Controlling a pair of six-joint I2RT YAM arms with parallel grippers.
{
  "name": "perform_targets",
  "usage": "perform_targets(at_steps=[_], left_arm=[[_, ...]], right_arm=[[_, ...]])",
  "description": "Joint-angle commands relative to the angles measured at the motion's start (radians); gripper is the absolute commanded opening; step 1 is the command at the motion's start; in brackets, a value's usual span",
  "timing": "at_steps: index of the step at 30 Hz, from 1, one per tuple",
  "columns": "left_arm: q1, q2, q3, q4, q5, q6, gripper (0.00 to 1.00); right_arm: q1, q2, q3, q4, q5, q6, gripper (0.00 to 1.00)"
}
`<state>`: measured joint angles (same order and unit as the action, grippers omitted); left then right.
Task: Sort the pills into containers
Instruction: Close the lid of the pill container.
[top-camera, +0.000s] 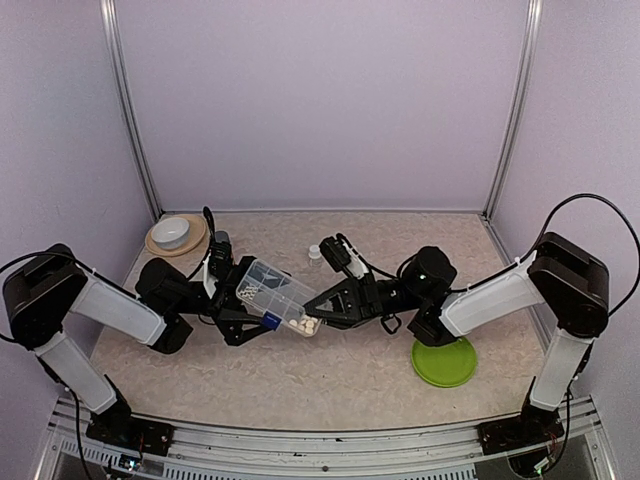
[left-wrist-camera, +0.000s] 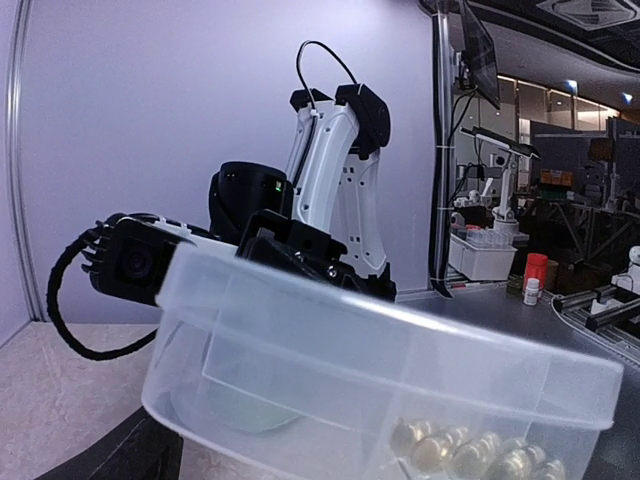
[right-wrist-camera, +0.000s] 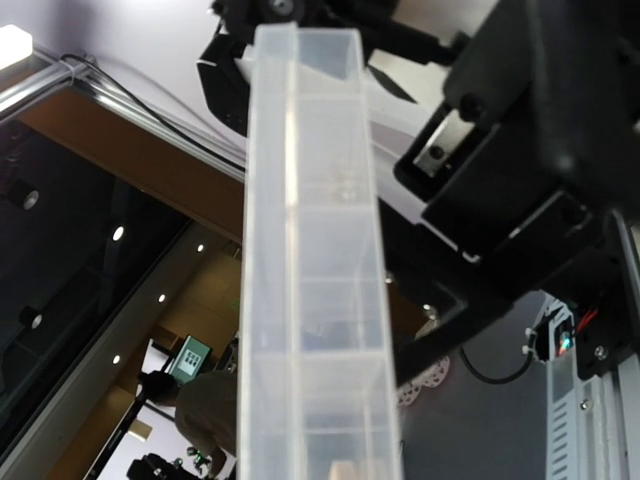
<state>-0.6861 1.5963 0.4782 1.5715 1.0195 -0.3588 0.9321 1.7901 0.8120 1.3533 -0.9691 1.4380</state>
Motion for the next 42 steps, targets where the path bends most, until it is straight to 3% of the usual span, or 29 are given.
perform_targets(at_steps=[1,15,24,42], left_arm=[[-0.006,0.005,0.025,0.275,0.079,-0.025,0.99],[0.01,-0.007,0.03,0.276,0.161,-0.07,0.99],[0.01,-0.035,-0.003,0.275,0.047,0.033,0.99],[-0.016,0.005,0.043,0.274,0.085,0.041,0.99]], right_arm=[[0.009,0.026,0.006,0.087,-0.023,0.025,0.05],[0.003,0.005,0.017,0.074,-0.046,0.016,0.05],[0.004,0.016,0.015,0.089,-0.031,0.025,0.05],[0.013,0.055,0.015,0.142,-0.029,0.055,0.04]])
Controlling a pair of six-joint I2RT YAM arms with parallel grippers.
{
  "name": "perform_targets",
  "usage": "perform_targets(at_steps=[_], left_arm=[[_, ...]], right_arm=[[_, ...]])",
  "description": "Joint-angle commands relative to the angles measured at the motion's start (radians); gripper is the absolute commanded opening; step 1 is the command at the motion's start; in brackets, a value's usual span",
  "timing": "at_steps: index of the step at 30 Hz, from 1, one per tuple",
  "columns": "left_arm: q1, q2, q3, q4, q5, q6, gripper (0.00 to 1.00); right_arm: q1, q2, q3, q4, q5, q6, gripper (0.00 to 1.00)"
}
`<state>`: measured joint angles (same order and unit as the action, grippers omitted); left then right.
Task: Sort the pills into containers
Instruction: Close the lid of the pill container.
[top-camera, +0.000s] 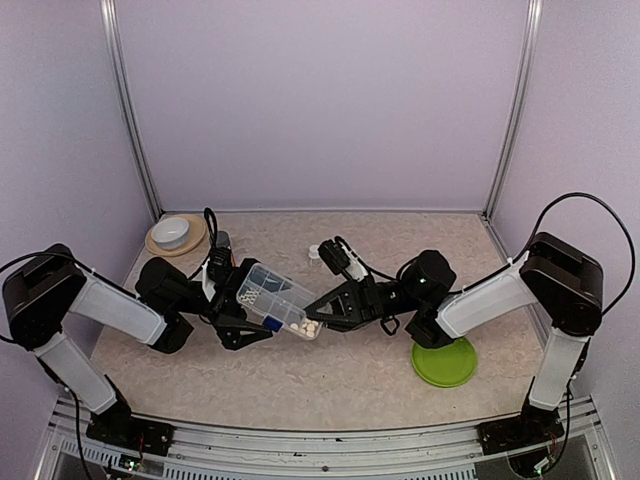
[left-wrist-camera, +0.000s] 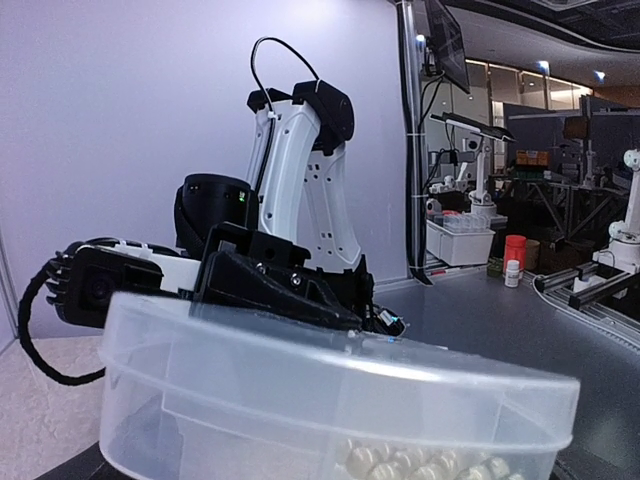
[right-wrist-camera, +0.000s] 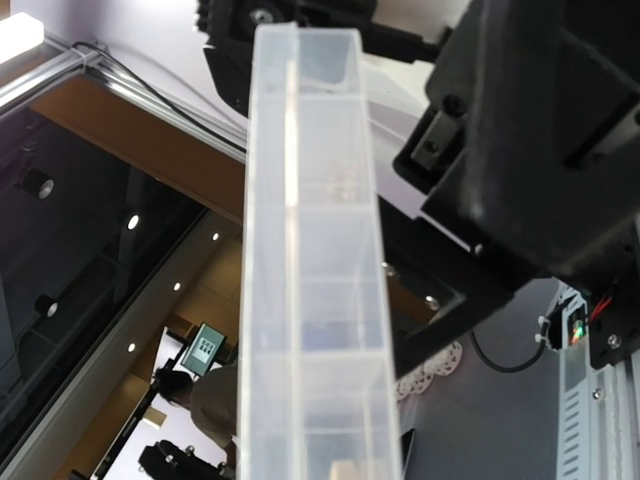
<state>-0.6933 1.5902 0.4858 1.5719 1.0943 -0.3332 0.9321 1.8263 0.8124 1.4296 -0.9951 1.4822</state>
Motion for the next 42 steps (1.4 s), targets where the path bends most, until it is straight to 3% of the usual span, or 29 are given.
perform_targets(at_steps=[1,7,28,31,33,35,42], left_arm=[[-0.009,0.012,0.038,0.275,0.01,0.016,0.99],[-0.014,0.01,0.05,0.275,0.019,0.021,0.97],[-0.023,-0.014,0.061,0.274,0.069,0.029,0.75],[-0.028,-0.019,0.064,0.274,0.069,0.036,0.76],[-0.031,-0.022,0.064,0.275,0.062,0.046,0.85],[-0.031,-0.024,0.062,0.274,0.056,0.057,0.88],[-0.035,-0.014,0.079,0.275,0.079,0.037,0.83]], right_arm=[[0.013,0.021,0.014,0.071,-0.003,0.013,0.04],[0.017,0.034,0.013,0.088,0.0,0.025,0.03],[0.021,0.07,0.007,0.173,0.013,0.082,0.02],[0.022,0.075,0.008,0.178,0.015,0.086,0.02],[0.025,0.079,0.008,0.189,0.015,0.092,0.02],[0.025,0.08,0.009,0.193,0.015,0.094,0.01],[0.027,0.078,0.007,0.199,0.015,0.098,0.01]])
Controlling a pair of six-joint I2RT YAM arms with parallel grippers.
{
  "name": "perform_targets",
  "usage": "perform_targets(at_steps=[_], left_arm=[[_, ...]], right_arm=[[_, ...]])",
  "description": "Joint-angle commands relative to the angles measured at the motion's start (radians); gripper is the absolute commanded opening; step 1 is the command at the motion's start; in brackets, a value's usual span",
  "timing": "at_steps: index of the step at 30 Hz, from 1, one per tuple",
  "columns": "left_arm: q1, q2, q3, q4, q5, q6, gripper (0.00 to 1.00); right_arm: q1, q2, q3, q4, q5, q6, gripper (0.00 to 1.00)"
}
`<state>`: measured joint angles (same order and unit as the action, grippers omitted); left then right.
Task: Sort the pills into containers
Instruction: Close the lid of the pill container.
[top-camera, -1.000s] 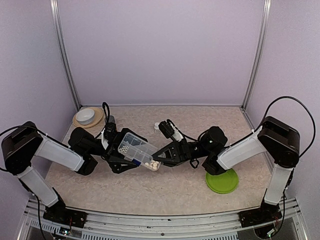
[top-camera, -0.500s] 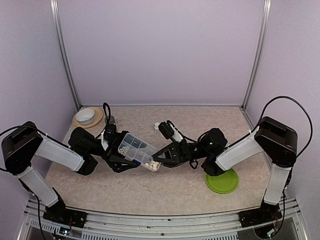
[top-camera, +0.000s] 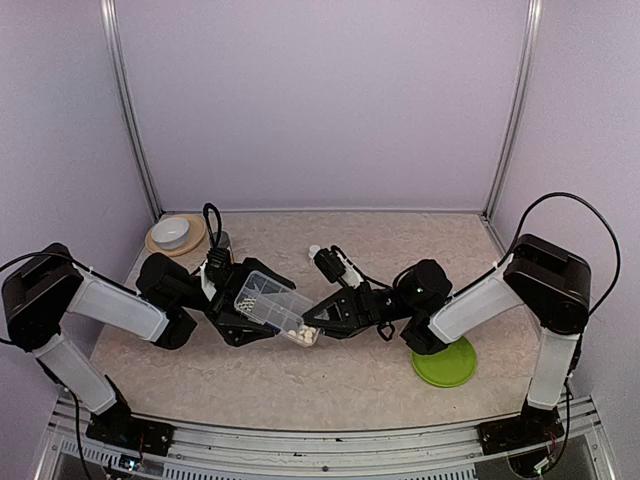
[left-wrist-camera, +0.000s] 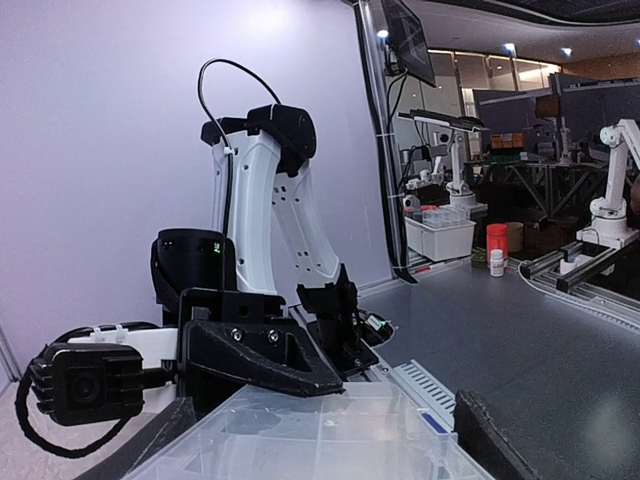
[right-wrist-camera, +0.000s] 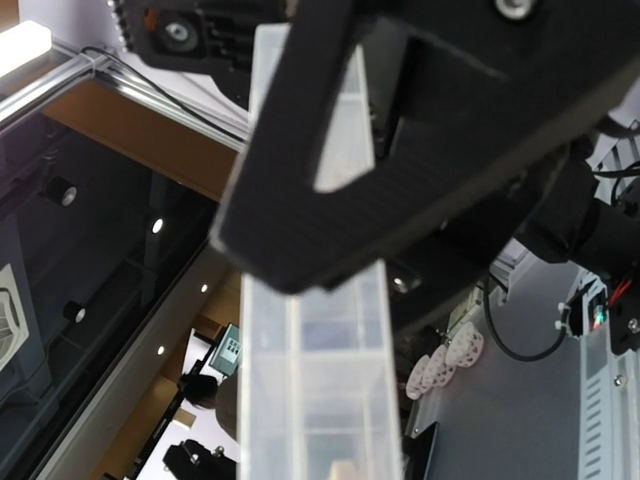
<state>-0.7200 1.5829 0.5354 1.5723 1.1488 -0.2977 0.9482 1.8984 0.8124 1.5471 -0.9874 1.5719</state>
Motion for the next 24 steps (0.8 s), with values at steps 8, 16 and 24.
perform_targets(at_steps=[8,16,24], left_arm=[[-0.007,-0.007,0.022,0.275,0.047,-0.009,0.87],[0.002,-0.006,0.024,0.274,0.065,-0.021,0.88],[0.007,-0.007,0.025,0.274,0.081,-0.02,0.8]], right_arm=[[0.01,0.0,0.011,0.095,0.005,0.023,0.01],[0.01,-0.02,0.016,0.079,0.003,0.018,0.01],[0.01,-0.016,0.026,0.118,0.013,0.056,0.01]])
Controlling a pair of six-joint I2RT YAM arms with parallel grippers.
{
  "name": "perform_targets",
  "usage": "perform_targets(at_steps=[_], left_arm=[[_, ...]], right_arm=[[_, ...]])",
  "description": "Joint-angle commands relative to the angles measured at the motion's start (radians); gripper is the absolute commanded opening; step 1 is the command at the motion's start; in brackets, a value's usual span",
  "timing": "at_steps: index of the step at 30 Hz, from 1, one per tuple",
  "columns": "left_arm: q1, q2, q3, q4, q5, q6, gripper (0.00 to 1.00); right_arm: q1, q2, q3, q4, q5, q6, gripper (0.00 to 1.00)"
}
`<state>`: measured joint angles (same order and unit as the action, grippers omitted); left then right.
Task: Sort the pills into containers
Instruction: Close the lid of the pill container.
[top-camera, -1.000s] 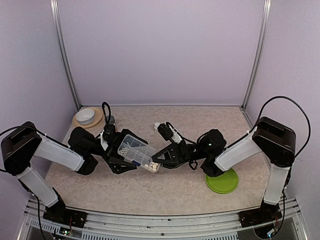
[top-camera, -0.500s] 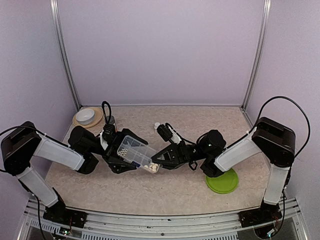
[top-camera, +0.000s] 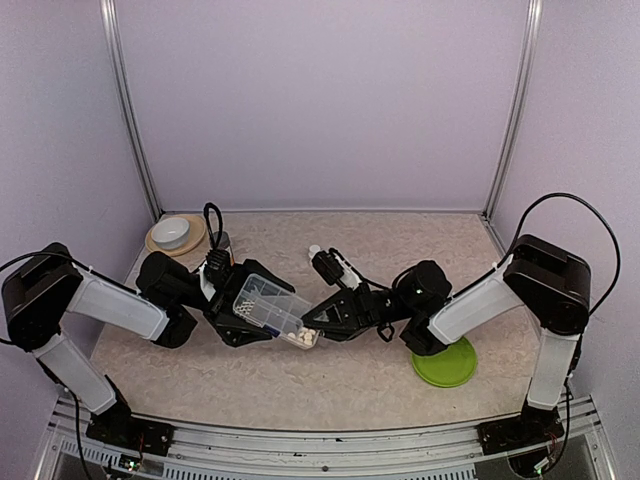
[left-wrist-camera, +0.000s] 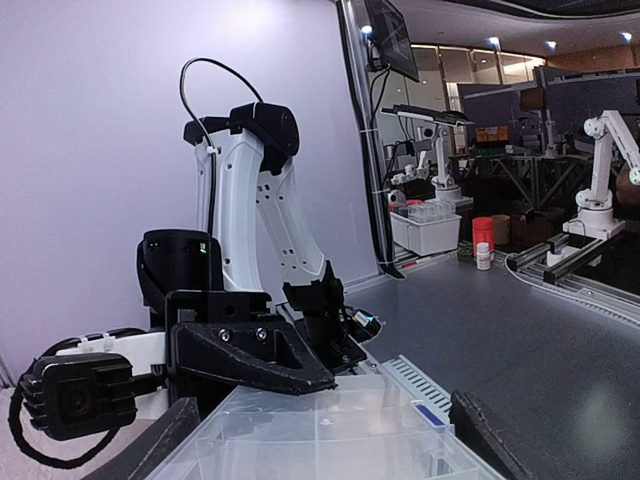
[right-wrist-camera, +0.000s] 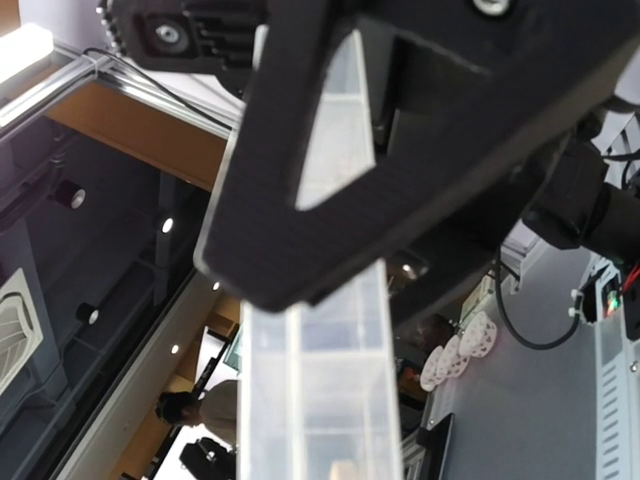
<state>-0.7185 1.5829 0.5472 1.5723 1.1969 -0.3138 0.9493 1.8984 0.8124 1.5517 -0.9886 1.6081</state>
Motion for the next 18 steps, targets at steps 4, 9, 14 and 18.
perform_targets(at_steps=[4,9,14,18], left_arm=[[0.008,-0.01,0.012,0.275,0.026,0.004,0.72],[0.011,-0.013,0.004,0.275,0.004,0.012,0.75],[0.024,-0.026,-0.025,0.274,-0.076,-0.038,0.99],[0.034,-0.062,-0.081,0.274,-0.145,-0.124,0.99]], right_arm=[[0.011,-0.011,0.039,0.122,0.018,0.032,0.01],[0.009,-0.007,0.046,0.114,0.016,0.032,0.0],[0.006,-0.018,0.043,0.08,-0.005,0.011,0.0],[-0.013,-0.045,0.021,0.022,-0.019,-0.033,0.0]])
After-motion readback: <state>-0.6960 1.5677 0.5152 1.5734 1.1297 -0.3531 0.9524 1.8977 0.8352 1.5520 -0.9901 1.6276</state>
